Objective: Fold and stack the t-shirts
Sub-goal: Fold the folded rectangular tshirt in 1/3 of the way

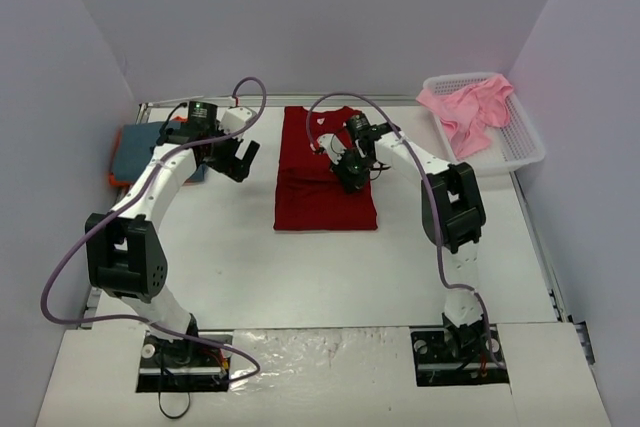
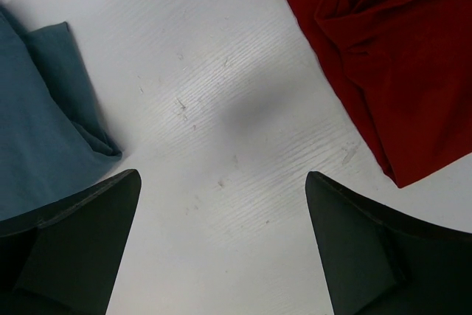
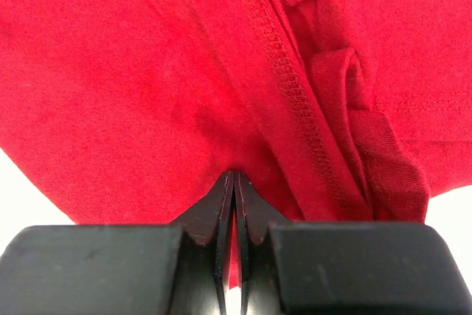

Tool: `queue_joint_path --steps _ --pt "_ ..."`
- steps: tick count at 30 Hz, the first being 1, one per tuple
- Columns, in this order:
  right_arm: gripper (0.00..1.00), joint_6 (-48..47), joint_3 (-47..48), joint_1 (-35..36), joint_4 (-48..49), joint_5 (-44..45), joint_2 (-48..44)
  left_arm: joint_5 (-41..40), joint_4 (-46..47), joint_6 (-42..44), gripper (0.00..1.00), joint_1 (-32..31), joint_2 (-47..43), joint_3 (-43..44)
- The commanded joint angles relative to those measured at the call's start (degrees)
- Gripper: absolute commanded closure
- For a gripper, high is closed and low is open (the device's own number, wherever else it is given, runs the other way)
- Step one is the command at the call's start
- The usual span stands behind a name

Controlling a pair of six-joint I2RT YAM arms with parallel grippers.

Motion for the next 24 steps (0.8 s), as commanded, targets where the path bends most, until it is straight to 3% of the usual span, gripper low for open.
queue_joint_path --steps 1,7,16,21,24 --pt "1.00 -0.02 0.49 0.56 -2.64 -2.21 -0.41 -1.06 1.57 -1.00 0.06 -0.06 -3.03 0.75" --pt "1.00 -0.99 1.45 0.56 -1.85 0.69 1.78 -0.88 2.01 -0.82 0.06 -0.06 -2.50 0.49" --pt "1.00 5.51 13.13 0.30 8.69 18.52 7.40 -0.62 3.33 -0.38 0.06 -0.15 -2.85 -2.06" --pt "1.00 7.97 20.69 0.04 10.37 18.89 7.06 -0.53 2.45 0.05 0.06 -0.15 -4.51 -2.50" --pt "1.00 7.89 19.48 -0.05 10.71 18.89 3.64 -0.01 3.06 0.14 0.06 -0.15 -6.27 -3.46"
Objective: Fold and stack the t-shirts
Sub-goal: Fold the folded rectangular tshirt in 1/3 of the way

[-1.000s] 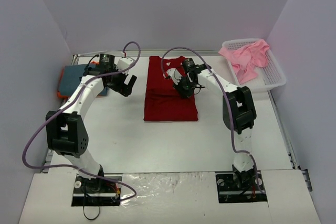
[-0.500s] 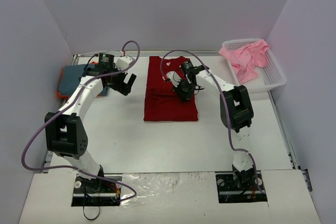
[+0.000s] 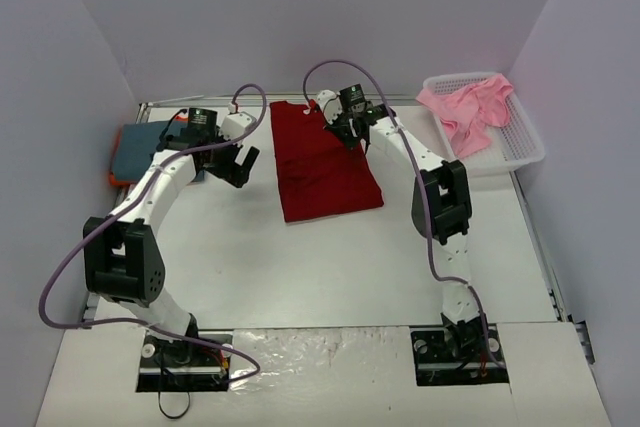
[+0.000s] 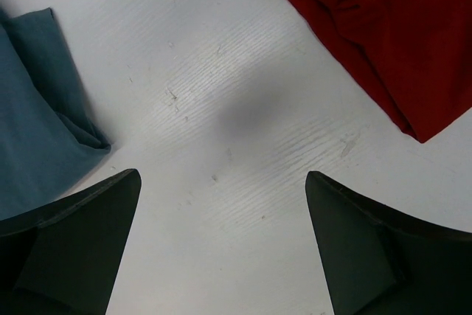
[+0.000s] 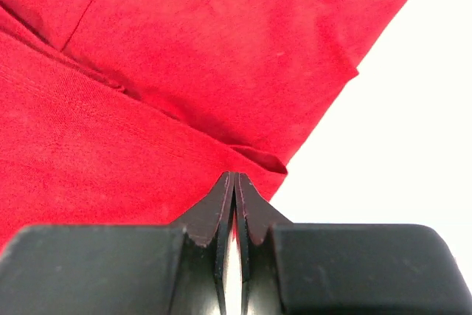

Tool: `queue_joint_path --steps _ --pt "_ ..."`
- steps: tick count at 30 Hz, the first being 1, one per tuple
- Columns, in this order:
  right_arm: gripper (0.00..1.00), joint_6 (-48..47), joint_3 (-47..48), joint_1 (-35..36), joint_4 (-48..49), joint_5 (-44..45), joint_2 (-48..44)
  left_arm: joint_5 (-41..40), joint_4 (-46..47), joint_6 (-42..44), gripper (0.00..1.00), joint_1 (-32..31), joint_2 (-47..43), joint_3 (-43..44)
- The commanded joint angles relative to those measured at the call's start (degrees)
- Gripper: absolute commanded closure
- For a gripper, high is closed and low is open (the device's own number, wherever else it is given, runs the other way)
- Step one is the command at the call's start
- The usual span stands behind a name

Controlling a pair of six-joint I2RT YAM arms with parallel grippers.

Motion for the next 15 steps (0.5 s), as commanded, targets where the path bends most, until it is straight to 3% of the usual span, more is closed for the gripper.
queue_joint_path --steps 1,5,10,15 --pt "1.00 1.46 -1.13 -0.09 0.97 2.06 -6.09 0.24 1.14 0.25 0.06 -0.15 -5.62 -0.16" --pt "1.00 0.49 -8.96 0.08 7.63 4.42 -12.60 1.03 1.76 -0.10 0.06 -0.15 -6.15 -0.78" --pt "1.00 -0.03 -13.01 -0.09 7.48 4.44 -16.63 4.63 -1.14 2.09 0.06 -1.11 -5.54 1.06" --pt "1.00 0.75 -23.29 -1.15 5.81 -1.62 -24.11 0.78 -0.71 8.07 0.06 -11.01 -8.08 -1.74"
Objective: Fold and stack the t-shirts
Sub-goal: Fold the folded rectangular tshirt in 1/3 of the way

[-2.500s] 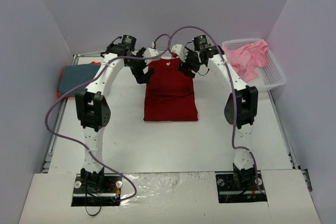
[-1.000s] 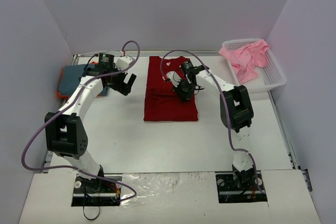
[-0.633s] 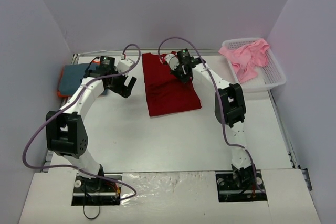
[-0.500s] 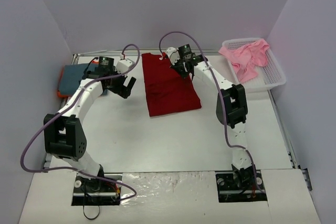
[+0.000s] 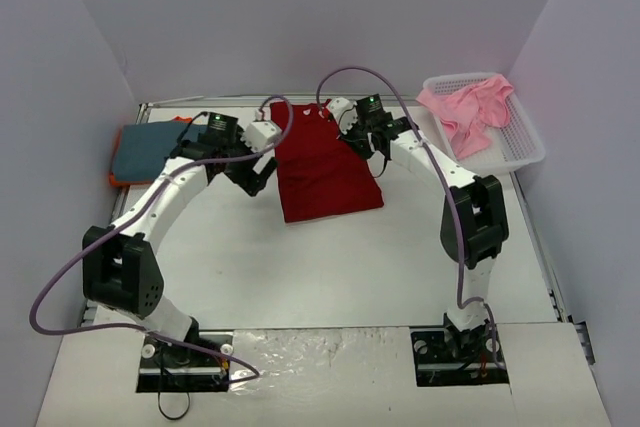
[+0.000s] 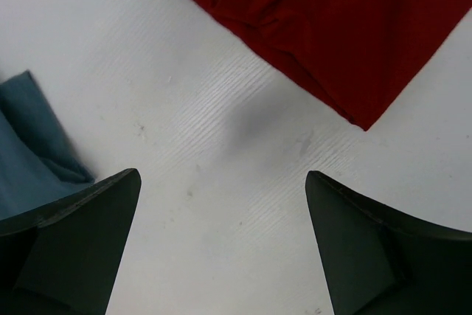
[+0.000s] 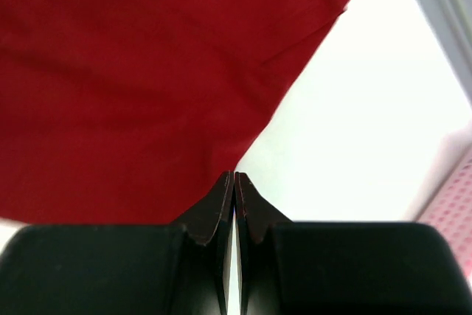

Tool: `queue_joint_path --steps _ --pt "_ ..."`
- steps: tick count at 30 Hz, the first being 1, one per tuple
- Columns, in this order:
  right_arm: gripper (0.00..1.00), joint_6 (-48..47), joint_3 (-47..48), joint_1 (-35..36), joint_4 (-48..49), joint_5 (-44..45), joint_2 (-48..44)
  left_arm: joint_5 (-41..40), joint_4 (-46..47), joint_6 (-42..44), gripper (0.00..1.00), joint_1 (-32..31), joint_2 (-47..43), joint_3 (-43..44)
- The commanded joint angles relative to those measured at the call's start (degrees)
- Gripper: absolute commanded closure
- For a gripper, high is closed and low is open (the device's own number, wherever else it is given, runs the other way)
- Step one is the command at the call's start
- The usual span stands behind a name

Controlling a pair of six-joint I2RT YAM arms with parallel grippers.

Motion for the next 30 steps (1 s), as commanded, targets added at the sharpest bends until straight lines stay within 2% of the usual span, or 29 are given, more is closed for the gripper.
queue_joint_path --steps 1,3,7,17,26,30 --pt "1.00 0.69 -3.76 -1.28 -2.32 -5.52 -7.57 -2.22 0.62 5.32 0.06 -7.45 -4.02 -1.22" --pt "1.00 0.78 -5.08 -1.63 -4.96 -6.41 -8.02 -4.70 1.16 6.38 0.05 -9.92 -2.97 -1.85" --pt "1.00 1.21 -6.93 -1.90 -8.91 -9.48 -7.32 -4.87 0.72 5.59 0.06 -10.11 -0.60 -0.79" --pt "1.00 2.18 -12.46 -1.90 -9.36 -13.71 -1.17 -7.33 2.21 6.73 0.06 -10.02 -1.73 -2.72" --pt "1.00 2.18 -16.24 -1.11 -9.63 -13.44 5.68 -8.83 3.00 7.08 0.06 -10.02 -1.38 -3.34" --pt "1.00 2.36 -15.37 -1.02 -10.24 -13.18 5.52 -9.35 3.97 7.87 0.06 -10.11 -1.38 -3.51"
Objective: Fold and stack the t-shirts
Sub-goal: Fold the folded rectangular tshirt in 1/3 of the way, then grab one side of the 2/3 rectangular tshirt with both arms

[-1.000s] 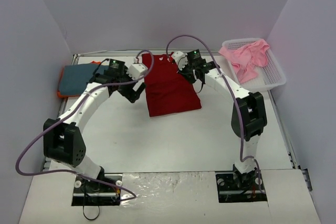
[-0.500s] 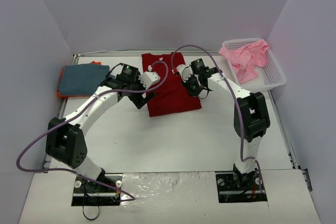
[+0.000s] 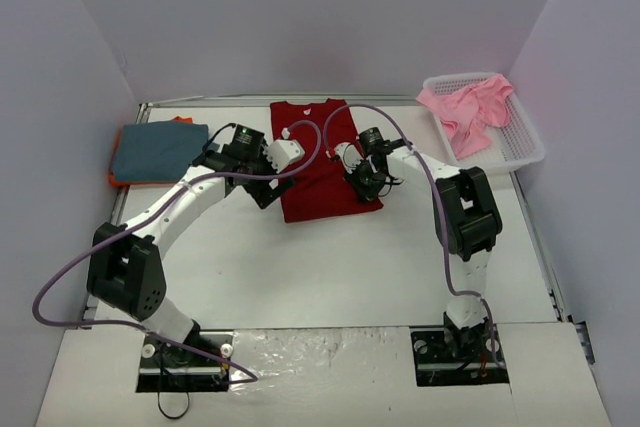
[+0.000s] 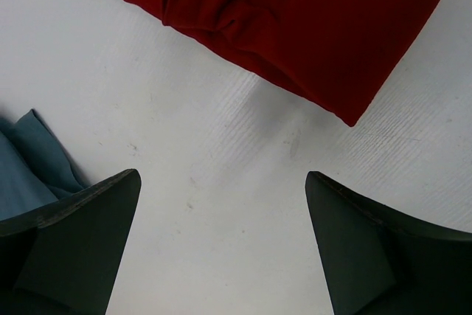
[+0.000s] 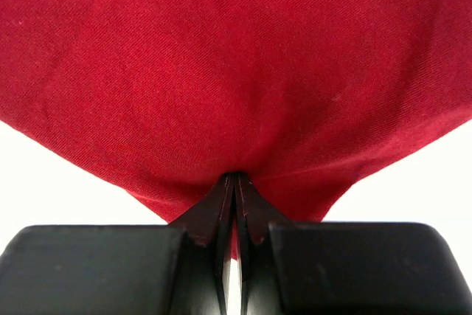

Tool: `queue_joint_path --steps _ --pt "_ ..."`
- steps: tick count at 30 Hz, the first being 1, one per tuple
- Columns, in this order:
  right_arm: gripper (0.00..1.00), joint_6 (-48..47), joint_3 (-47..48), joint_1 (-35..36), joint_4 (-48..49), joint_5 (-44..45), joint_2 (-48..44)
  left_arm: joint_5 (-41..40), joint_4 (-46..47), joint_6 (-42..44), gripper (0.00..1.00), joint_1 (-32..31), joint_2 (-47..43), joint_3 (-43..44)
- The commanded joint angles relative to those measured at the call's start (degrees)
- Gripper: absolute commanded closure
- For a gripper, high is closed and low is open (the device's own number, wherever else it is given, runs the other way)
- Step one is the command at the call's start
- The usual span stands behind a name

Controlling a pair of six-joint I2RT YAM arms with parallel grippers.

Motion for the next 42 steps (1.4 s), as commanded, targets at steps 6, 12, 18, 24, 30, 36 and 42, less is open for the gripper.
queue_joint_path --steps 6,12,18,24,30,36,42 --pt "1.00 0.48 6.94 0.27 -9.19 -1.38 -3.19 -1.01 1.39 1.75 0.06 -0.95 -1.56 2.39" --pt "0.96 3.45 17.50 -0.43 -15.00 -1.73 -9.34 -4.33 1.65 4.74 0.06 -6.12 -0.86 2.66" --pt "0.80 4.25 17.17 -2.80 -16.41 1.16 -13.39 -11.19 4.90 8.34 0.06 -13.77 1.78 -0.41" --pt "0.80 4.61 12.61 -9.12 -15.97 1.79 -13.65 -19.71 12.80 14.67 0.05 -19.05 5.82 -6.02" --pt "0.77 4.61 8.73 -12.03 -14.39 1.25 -15.23 -21.75 17.46 16.17 0.06 -19.15 8.55 -8.84" --pt "0.77 4.78 8.29 -13.35 -14.30 0.64 -14.71 -26.05 24.84 16.61 0.06 -19.15 10.39 -12.01" --pt "0.76 4.78 8.11 -13.79 -14.38 1.60 -14.80 -26.32 25.47 16.70 0.06 -19.06 14.08 -12.28"
